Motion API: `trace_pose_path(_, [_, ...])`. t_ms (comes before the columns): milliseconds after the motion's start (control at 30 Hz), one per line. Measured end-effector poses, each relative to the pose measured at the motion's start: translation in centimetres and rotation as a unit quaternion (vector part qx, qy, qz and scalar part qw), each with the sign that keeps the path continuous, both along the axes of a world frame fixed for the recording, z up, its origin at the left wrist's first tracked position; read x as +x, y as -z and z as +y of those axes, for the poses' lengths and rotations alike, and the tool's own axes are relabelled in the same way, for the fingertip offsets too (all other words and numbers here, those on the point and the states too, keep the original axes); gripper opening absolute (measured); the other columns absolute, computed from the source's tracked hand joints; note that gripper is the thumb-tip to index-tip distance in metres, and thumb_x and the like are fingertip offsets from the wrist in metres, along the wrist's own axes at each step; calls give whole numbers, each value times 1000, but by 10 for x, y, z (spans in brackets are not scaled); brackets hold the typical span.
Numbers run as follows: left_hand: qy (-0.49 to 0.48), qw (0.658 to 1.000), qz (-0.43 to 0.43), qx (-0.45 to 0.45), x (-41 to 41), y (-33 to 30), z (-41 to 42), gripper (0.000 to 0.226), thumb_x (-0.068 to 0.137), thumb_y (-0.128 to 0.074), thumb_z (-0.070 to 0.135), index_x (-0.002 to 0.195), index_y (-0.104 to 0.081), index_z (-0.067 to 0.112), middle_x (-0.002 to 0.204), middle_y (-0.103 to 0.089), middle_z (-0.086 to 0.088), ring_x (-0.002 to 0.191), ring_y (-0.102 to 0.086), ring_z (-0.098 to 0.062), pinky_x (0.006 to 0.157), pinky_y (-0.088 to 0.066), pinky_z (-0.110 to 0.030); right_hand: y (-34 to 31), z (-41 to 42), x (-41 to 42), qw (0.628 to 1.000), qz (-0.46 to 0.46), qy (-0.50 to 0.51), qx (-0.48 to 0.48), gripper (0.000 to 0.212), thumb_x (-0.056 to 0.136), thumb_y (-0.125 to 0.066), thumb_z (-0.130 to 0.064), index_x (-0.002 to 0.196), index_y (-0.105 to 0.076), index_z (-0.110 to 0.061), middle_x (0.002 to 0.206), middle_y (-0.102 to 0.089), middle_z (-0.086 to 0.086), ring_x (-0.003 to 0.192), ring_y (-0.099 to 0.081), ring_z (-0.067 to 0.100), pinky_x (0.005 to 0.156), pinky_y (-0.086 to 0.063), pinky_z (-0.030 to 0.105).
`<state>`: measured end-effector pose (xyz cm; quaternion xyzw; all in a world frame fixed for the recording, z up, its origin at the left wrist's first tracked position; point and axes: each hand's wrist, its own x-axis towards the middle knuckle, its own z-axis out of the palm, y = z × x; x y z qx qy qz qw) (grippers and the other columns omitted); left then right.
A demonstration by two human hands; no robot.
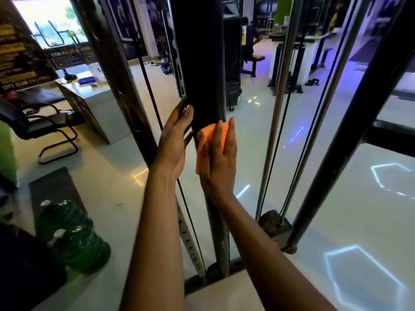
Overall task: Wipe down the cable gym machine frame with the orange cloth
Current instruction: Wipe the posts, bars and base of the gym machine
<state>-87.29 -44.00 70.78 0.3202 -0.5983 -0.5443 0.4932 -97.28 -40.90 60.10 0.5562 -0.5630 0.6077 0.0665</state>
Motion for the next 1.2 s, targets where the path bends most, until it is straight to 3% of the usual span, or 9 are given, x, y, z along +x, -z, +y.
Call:
trace_pose_path(133, [-6, 1000, -6, -2, 0, 6, 0, 46, 107, -56, 52, 153, -52, 47, 154, -59, 15, 147, -51, -16, 124, -39, -53, -6, -11, 1, 1000, 4, 10, -12, 84, 114, -58, -27, 171, 2, -38, 181, 2, 16, 168, -8, 33, 125, -36, 62])
trace_pose_path(333, [-9, 1000, -12, 23, 1, 31, 4, 43, 110, -53, 48, 153, -54, 44, 152, -60, 13, 145, -53, -17, 124, -40, -54, 88, 15, 2, 997, -2, 1, 78, 91, 114, -55, -31, 168, 17, -43, 181, 8, 14, 168, -7, 31, 122, -40, 64])
trace_pose_path(533, [-11, 999, -20, 31, 1, 39, 7, 44, 109, -52, 52, 153, -54, 46, 153, -59, 13, 147, -51, -19, 123, -42, -53, 20, 0, 7, 998, -36, 7, 41, 77, 114, -55, -35, 174, -10, -17, 182, 5, 9, 168, -11, 31, 124, -37, 63])
trace_pose_path(667, [0, 999, -14, 36, 2, 39, 8, 42, 112, -48, 47, 154, -53, 47, 154, -58, 13, 145, -52, -17, 122, -43, -52, -1, -5, 7, 999, -35, 9, 24, 72, 115, -55, -34, 173, -17, -17, 182, 2, 9, 168, -10, 29, 126, -36, 61])
trace_pose_path(767, [0, 999, 0, 51, 3, 44, 10, 40, 112, -45, 47, 151, -56, 47, 152, -61, 15, 145, -53, -15, 124, -41, -53, 48, 2, 5, 998, -3, 10, 54, 80, 113, -57, -33, 171, -2, -24, 181, 6, 12, 168, -8, 30, 124, -38, 63])
trace_pose_path(900, [-7, 997, 23, 77, 5, 43, 12, 39, 115, -38, 43, 145, -62, 43, 146, -66, 16, 144, -55, -15, 127, -34, -54, 108, 26, 0, 992, -27, -15, 120, 86, 115, -49, -41, 168, 18, -47, 182, 11, 2, 168, -11, 29, 111, -51, 67])
trace_pose_path(967, [-5, 996, 25, 81, 6, 40, 11, 40, 115, -37, 43, 147, -61, 41, 148, -65, 14, 144, -55, -17, 127, -33, -55, 98, 25, 2, 992, -37, -13, 120, 83, 114, -46, -44, 168, 17, -47, 182, 12, 0, 167, -12, 29, 111, -51, 67])
trace_pose_path(1100, [7, 997, 29, 73, 6, 44, 14, 45, 114, -35, 45, 154, -56, 38, 151, -62, 11, 145, -55, -19, 126, -36, -56, 30, 5, 2, 999, -16, -5, 41, 81, 114, -57, -32, 172, 0, -28, 182, 8, 7, 168, -9, 32, 122, -39, 64])
trace_pose_path(1200, [1, 997, 29, 69, 4, 46, 17, 46, 116, -32, 45, 156, -54, 37, 151, -63, 12, 144, -55, -18, 125, -37, -56, 0, -7, 2, 1000, 11, 13, 9, 83, 113, -59, -33, 171, -1, -30, 182, 6, 11, 168, -7, 32, 127, -33, 61])
